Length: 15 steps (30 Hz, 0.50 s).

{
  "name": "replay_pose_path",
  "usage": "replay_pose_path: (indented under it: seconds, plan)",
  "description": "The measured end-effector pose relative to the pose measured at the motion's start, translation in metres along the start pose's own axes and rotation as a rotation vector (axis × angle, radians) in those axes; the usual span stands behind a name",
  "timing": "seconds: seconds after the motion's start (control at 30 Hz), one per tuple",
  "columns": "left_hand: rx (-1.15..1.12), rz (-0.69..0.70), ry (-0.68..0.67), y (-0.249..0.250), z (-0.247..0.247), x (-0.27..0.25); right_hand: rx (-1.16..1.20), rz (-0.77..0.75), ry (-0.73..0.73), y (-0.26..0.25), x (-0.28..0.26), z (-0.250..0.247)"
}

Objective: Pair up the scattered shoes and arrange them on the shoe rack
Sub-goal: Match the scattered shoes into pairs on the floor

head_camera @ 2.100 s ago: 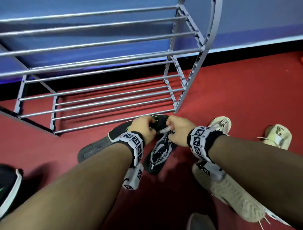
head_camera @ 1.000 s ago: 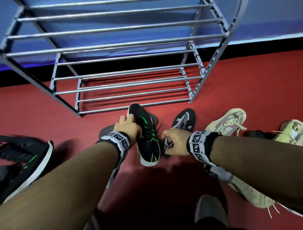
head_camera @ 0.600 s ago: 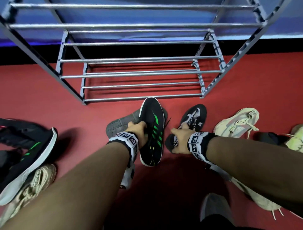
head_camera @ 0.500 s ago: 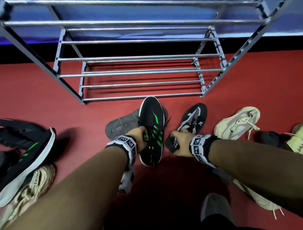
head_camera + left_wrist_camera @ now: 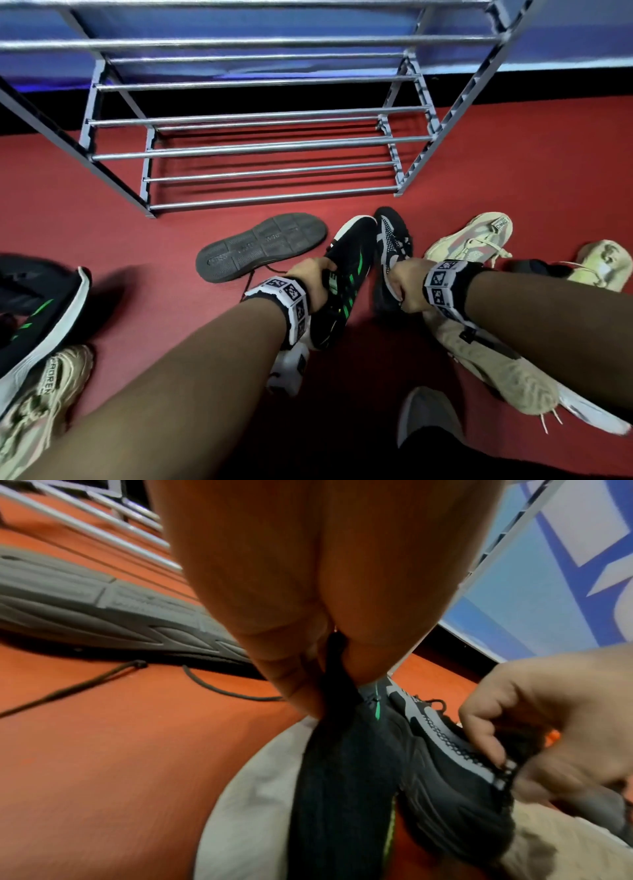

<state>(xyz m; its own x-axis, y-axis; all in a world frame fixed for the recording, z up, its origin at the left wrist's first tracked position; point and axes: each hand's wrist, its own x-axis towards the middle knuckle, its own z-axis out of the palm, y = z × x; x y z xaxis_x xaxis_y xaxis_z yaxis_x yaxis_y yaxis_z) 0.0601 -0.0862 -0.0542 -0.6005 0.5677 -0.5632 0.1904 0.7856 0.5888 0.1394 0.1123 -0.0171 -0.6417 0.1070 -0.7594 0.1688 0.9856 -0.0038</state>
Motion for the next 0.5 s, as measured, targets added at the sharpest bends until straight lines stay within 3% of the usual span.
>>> replay_pose_path:
  seconds: [0.23,0.4,0.5]
  plan:
    - [-0.229,-0.072,-0.010,-0.012,-0.004,0.006,0.147,-0.058,0.192,-0.012,0.012,-0.019]
    - [-0.153,-0.164,0.097,-0.027,-0.030,0.016,0.251,-0.097,0.271,-0.049,0.038,-0.025]
    - [0.081,-0.196,0.196,-0.039,-0.046,0.019,0.309,-0.130,0.285,-0.069,0.051,-0.028]
